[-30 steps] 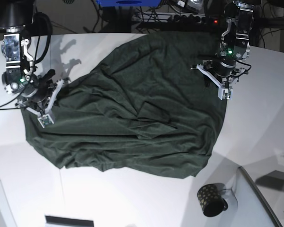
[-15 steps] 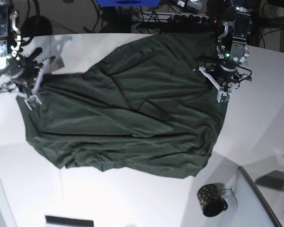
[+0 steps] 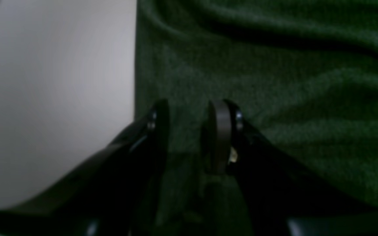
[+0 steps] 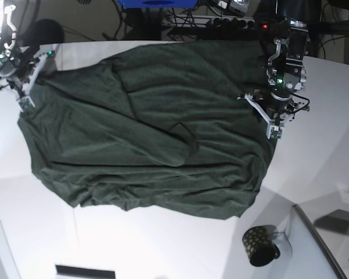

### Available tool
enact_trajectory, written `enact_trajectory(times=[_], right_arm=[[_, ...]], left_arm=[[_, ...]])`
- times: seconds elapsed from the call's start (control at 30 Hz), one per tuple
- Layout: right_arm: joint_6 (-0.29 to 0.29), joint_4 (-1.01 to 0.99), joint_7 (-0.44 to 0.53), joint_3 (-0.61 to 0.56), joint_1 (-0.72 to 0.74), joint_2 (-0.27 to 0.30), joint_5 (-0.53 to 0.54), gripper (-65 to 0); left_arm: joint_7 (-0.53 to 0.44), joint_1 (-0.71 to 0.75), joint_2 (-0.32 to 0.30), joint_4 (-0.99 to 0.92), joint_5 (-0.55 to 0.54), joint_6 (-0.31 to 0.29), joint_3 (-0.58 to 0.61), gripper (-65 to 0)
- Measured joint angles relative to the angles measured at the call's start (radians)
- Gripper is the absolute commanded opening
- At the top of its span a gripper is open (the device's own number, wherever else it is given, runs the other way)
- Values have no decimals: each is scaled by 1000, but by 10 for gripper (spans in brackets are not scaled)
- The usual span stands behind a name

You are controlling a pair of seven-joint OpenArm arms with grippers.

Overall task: Layout the t-shirt on the table in an organized manner, then fold the t-shirt properly
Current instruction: 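Grasp the shirt's corners with both grippers and drag them apart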

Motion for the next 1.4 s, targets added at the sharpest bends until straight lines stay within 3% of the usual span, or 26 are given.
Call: enact_trajectory(times=[0.37, 0.57, 0.67, 0.87, 0.93, 1.0, 1.07, 1.23, 1.4], right_arm=[[-1, -21, -2, 3, -5, 43, -6, -639], [-1, 8, -18, 18, -23, 37, 2, -405], [-2, 77, -87, 78, -39, 26, -11, -348], [-1, 97, -73, 118, 34, 16, -7, -362], [6, 17, 6, 118, 113, 18, 8, -443], [3, -98, 32, 110, 205, 19, -5, -572], [0, -212, 42, 91, 280, 24, -1, -650], [-1, -418, 80, 69, 393, 17, -5, -648], [-1, -454, 110, 70, 399, 21, -10, -648]], left_arm=[[0, -2, 0, -5, 0, 0, -8, -453], [10, 5, -6, 46, -4, 3, -11, -453], [-2, 19, -5, 104, -7, 1, -12, -453], [11, 90, 16, 156, -4, 4, -66, -454], [5, 97, 39, 146, -4, 3, -60, -497], [-1, 109, 70, 130, -5, -1, -59, -619], [0, 129, 77, 126, -11, -8, -55, -650], [3, 142, 60, 124, 3, 1, -66, -650], [-46, 113, 50, 43, -2, -6, -59, -650]])
